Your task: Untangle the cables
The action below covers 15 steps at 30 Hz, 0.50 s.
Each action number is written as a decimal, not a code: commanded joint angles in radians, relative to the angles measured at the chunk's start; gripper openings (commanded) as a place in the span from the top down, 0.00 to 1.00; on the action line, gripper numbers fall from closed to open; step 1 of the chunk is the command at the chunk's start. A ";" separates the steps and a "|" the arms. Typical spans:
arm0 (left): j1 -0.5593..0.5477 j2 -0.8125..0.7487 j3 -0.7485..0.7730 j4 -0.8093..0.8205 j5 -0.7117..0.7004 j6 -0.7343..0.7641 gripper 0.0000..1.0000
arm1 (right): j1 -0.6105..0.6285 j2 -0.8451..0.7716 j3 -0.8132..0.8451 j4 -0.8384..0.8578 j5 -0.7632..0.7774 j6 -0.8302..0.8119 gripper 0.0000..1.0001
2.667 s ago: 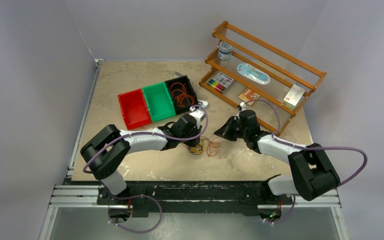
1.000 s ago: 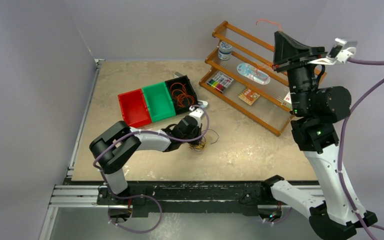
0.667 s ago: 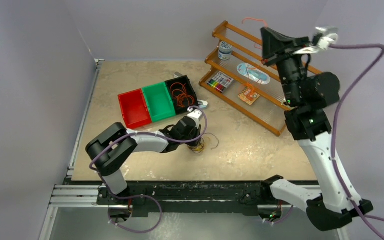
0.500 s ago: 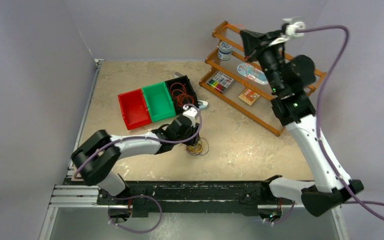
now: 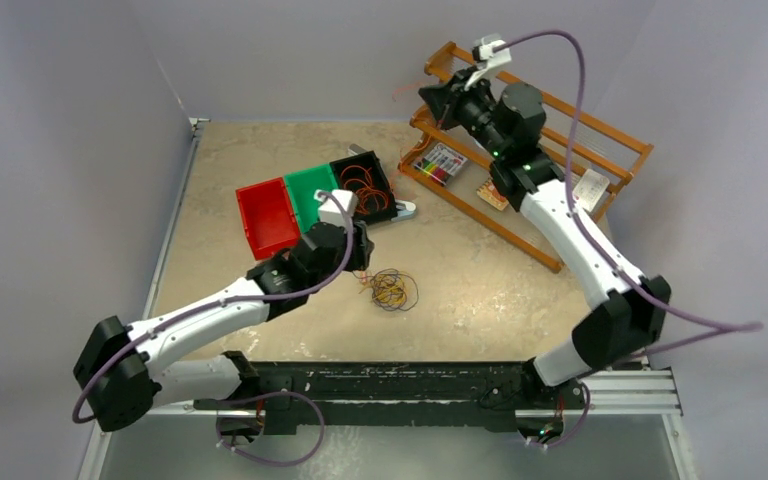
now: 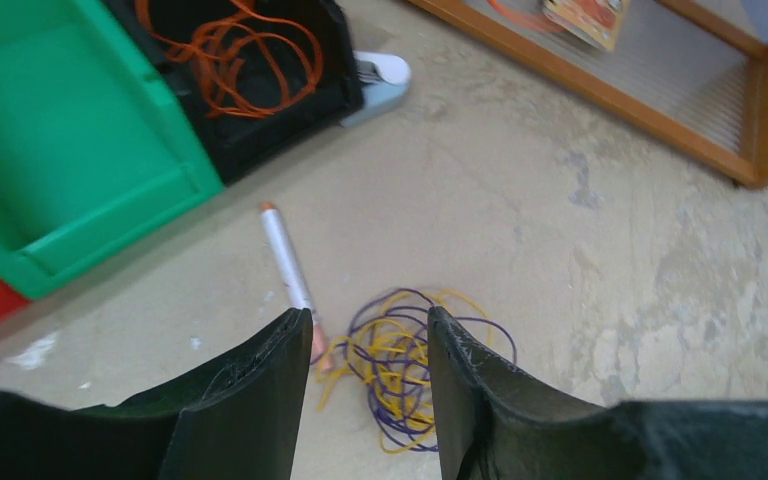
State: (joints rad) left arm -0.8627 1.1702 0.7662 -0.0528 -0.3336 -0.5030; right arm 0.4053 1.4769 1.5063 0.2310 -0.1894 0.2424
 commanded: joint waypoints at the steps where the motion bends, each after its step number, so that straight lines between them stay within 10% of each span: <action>1: 0.095 -0.088 -0.029 -0.061 -0.120 -0.068 0.54 | 0.016 0.109 0.090 0.087 -0.080 0.032 1.00; 15: 0.271 -0.198 -0.012 -0.259 -0.262 -0.137 0.54 | 0.094 0.419 0.297 0.100 -0.057 0.044 1.00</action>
State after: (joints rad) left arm -0.5976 1.0016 0.7219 -0.2718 -0.5217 -0.6151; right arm 0.4931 1.8805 1.7283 0.2600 -0.2359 0.2687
